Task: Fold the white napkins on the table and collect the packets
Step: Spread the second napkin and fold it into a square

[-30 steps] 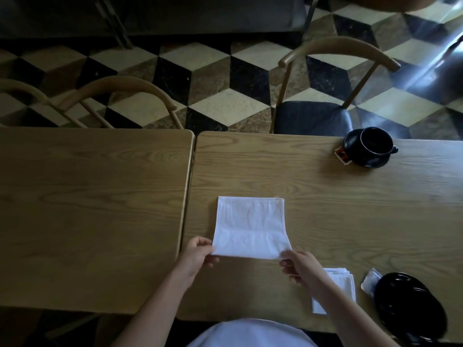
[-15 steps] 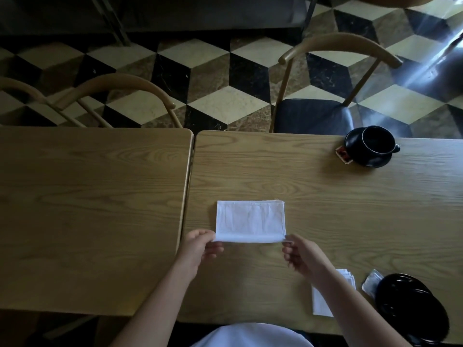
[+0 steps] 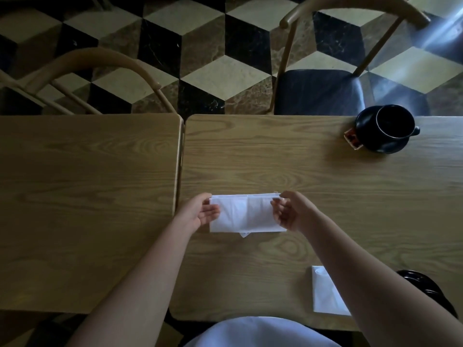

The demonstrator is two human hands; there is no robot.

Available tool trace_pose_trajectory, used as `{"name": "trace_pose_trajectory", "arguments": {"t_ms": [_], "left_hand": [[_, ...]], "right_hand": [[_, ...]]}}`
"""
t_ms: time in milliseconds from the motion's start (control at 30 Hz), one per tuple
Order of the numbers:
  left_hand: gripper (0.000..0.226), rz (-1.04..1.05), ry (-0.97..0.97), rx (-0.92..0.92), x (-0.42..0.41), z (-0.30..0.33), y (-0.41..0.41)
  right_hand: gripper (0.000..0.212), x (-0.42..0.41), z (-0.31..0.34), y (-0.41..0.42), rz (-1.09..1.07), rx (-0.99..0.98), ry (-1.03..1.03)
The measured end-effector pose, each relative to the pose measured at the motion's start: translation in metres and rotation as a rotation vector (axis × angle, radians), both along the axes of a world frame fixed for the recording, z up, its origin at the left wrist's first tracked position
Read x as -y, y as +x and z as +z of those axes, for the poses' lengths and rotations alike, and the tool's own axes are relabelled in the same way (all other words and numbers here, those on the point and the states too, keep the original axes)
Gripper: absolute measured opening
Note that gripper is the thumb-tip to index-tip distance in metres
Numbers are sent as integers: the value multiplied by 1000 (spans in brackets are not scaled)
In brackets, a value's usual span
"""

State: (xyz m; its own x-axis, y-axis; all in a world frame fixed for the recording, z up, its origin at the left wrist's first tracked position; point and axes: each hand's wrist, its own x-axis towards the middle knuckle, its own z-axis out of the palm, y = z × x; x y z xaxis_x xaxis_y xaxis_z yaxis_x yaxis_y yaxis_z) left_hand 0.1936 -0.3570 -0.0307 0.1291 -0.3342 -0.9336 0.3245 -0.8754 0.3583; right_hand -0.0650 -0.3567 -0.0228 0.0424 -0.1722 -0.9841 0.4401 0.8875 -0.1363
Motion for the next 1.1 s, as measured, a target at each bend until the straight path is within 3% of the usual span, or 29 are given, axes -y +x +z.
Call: {"name": "trace_pose_trajectory", "arguments": {"t_ms": [233,367,433,500,633,833,1000,1100], "left_hand": [[12,-68,2,71,-6,-18,-1],[26,-214,-178,407,-22,-20,-8],[21,-360,-323,557,-31,-19,-17],[13,-549,-414,479,-43,-19,-30],[13,-874,-387,432,-64,-28,-47],[9,-817,-235,394,-65,-32,-46],[11,-691,-131,315,-59,-34,-24],[14,-675,-84,336,-59,-34,-6]], "right_hand": [[19,-13,-19,6,46,-20,-151],[15,-37,-19,17,111,-54,-261],[14,-48,-17,30,216,-68,-295],[14,-56,-15,45,350,-69,-330],[19,-64,-21,69,746,-225,-471],[24,-67,-27,71,902,-345,-520],[20,-67,-36,33,729,-432,-410],[16,-68,-36,6,654,-382,-365]]}}
